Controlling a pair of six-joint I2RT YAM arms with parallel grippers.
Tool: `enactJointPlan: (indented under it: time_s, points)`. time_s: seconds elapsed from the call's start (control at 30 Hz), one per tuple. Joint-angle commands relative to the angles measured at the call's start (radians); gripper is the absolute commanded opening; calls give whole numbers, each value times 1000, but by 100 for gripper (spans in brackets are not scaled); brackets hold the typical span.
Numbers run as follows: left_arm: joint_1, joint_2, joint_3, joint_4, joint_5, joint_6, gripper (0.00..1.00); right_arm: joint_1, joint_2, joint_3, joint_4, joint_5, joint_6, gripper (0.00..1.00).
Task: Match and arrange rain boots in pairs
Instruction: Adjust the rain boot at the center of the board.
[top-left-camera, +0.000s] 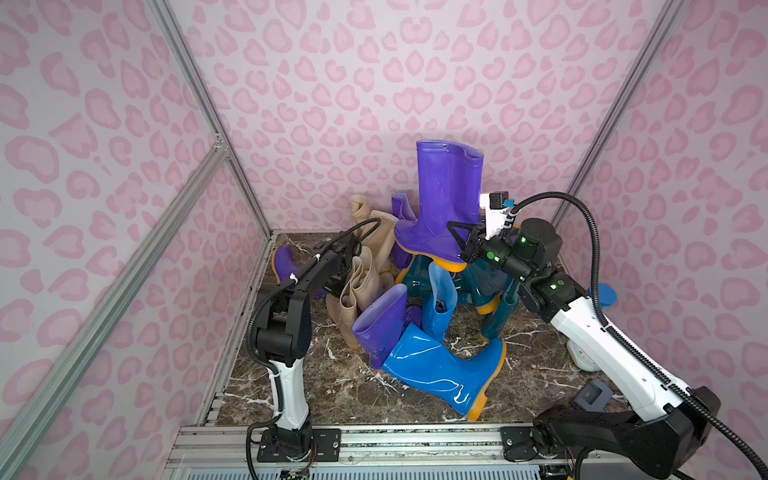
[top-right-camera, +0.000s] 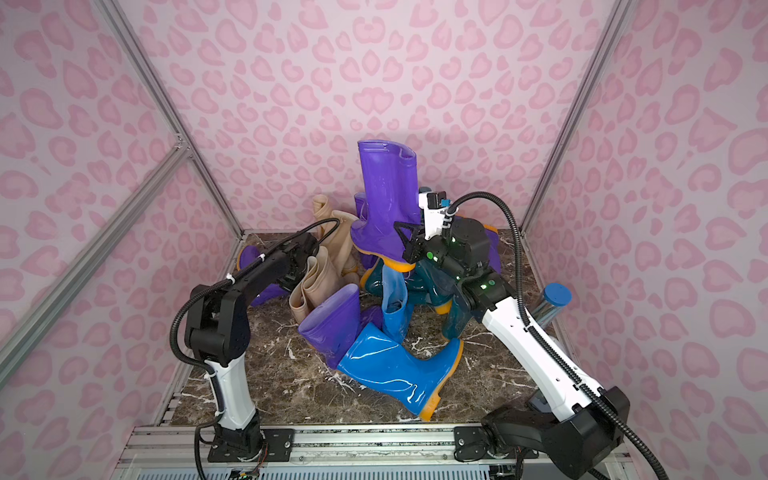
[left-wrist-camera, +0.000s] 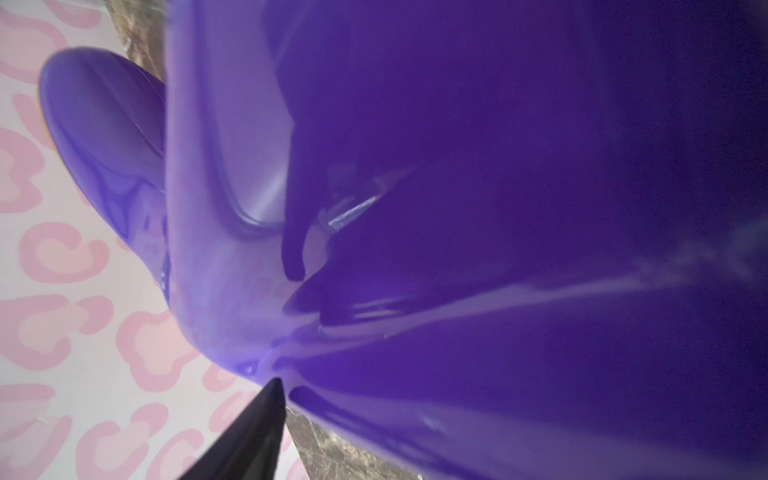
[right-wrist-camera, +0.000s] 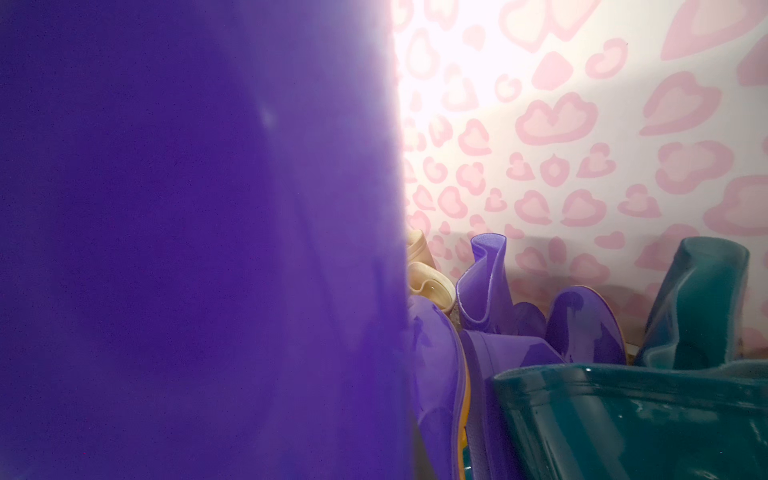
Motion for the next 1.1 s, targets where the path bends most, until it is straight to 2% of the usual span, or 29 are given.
enactJointPlan:
  time_s: [0.0, 0.1, 0.17, 0.23, 0.43, 0.5, 0.6, 0.73, 0.9, 0.97, 1.07]
  points:
    - [20, 31, 11, 55, -21, -3, 55, 2, -8, 0, 77, 16, -8, 0]
    - [49, 36, 5, 58, 36, -15, 29, 3, -10, -1, 80, 20, -10, 0]
    - [56, 29, -1, 60, 34, -16, 13, 3, -10, -1, 81, 20, -10, 0]
    - [58, 14, -7, 64, 28, -10, 3, 4, -10, 0, 83, 20, -10, 0]
    - [66, -109, -17, 50, 8, -45, 2, 14, -10, 5, 82, 22, -13, 0]
    - [85, -192, -42, 76, 63, -76, 2, 20, -10, 14, 73, 27, -21, 0]
    - [140, -333, -89, 137, 214, -140, 2, 29, -13, 13, 77, 33, -20, 0]
    - [238, -497, -255, 276, 370, -252, 2, 55, -12, 16, 77, 45, -21, 0]
    - [315, -622, -440, 335, 404, -357, 3, 91, -11, 13, 95, 49, -23, 0]
    - [341, -650, -474, 307, 410, -387, 6, 99, -10, 18, 98, 43, -25, 0]
    - [361, -718, -499, 270, 420, -424, 36, 106, -7, 25, 103, 37, -25, 0]
